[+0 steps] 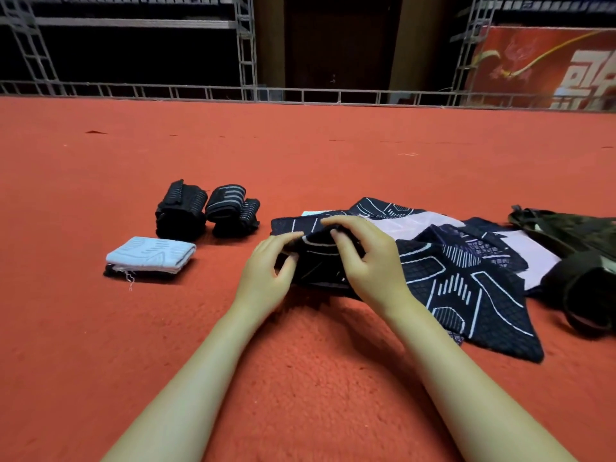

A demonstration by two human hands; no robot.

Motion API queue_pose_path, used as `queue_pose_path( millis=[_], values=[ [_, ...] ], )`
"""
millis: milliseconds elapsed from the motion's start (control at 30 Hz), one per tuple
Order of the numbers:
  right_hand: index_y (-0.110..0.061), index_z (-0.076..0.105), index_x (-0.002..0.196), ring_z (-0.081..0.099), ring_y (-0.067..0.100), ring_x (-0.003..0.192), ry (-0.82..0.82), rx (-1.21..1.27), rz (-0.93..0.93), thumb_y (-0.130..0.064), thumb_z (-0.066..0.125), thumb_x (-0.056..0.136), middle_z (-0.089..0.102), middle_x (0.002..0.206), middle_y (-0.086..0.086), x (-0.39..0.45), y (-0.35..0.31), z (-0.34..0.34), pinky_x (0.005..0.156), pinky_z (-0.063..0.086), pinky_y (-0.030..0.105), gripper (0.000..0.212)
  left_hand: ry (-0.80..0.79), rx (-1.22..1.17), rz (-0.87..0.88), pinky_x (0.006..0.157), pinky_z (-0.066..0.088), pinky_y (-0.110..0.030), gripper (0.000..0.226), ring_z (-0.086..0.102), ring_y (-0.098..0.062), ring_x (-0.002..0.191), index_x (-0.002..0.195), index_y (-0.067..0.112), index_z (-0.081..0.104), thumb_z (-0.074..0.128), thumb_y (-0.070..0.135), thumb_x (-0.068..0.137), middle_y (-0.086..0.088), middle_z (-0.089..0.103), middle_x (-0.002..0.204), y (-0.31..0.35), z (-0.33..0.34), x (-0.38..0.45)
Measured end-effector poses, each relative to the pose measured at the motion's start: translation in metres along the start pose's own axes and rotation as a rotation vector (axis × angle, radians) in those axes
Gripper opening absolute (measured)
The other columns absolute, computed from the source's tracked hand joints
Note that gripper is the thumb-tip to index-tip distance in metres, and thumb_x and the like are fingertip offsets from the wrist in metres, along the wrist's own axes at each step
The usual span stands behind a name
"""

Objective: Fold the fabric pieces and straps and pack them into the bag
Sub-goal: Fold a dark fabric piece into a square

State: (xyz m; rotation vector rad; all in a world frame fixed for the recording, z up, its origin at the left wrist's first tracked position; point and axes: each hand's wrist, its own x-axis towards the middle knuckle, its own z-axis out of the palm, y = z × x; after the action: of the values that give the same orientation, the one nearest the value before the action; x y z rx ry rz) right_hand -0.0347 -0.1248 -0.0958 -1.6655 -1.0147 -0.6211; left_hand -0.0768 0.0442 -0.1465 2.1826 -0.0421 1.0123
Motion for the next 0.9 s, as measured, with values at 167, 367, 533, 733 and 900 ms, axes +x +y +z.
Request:
queue_pose_path(
  millis=[167,367,533,733,900],
  values=[
    [-0.017,0.068,0.098,0.063,0.003,0.097,0.027,0.21,0.171,-0.007,0.051,0.092,0.069,0.097,-0.01,0.004,-0.008,-0.006,0.087,0.047,0.02,0.021,-0.02,0.032,-0.075,0.09,0.045,-0.024,0.024,0.059,-0.016,0.102,0.106,0.018,0.063,0.056,0.008,0.085,0.01,0.063,0.104,-0.009,-0.002,-0.005],
    [-0.015,0.069,0.096,0.062,0.0,0.094,0.175,0.305,0.366,-0.005,0.051,0.094,0.069,0.096,-0.009,0.011,0.008,-0.016,0.085,0.045,0.015,0.02,-0.012,0.061,-0.03,0.086,0.042,-0.026,0.028,0.052,-0.011,0.091,0.107,0.023,0.06,0.051,0.017,0.081,0.012,0.056,0.091,0.008,-0.011,-0.007],
    [-0.016,0.071,0.096,0.064,0.008,0.094,0.297,0.412,0.565,-0.011,0.053,0.094,0.071,0.099,0.0,0.016,0.025,-0.029,0.088,0.05,0.025,0.018,0.149,-0.046,0.125,0.076,0.041,-0.022,0.029,0.051,-0.012,0.08,0.113,0.018,0.066,0.049,0.018,0.089,0.002,0.052,0.082,0.043,-0.025,-0.01],
    [-0.021,0.07,0.092,0.064,0.012,0.092,0.294,0.273,0.662,-0.013,0.053,0.094,0.071,0.092,-0.004,0.008,0.052,-0.026,0.083,0.048,0.025,0.019,0.027,0.136,-0.031,0.085,0.044,-0.035,0.034,0.055,-0.006,0.087,0.106,0.026,0.067,0.048,0.041,0.082,0.01,0.062,0.089,0.023,-0.027,-0.008],
    [-0.018,0.068,0.104,0.06,0.016,0.094,0.11,-0.197,0.588,-0.02,0.051,0.095,0.069,0.097,-0.004,-0.009,0.08,-0.034,0.077,0.04,0.027,0.02,-0.162,-0.03,-0.288,0.083,0.035,-0.004,0.028,0.055,-0.004,0.098,0.102,0.029,0.064,0.057,0.019,0.076,0.011,0.063,0.103,0.01,-0.019,-0.012]
  ],
)
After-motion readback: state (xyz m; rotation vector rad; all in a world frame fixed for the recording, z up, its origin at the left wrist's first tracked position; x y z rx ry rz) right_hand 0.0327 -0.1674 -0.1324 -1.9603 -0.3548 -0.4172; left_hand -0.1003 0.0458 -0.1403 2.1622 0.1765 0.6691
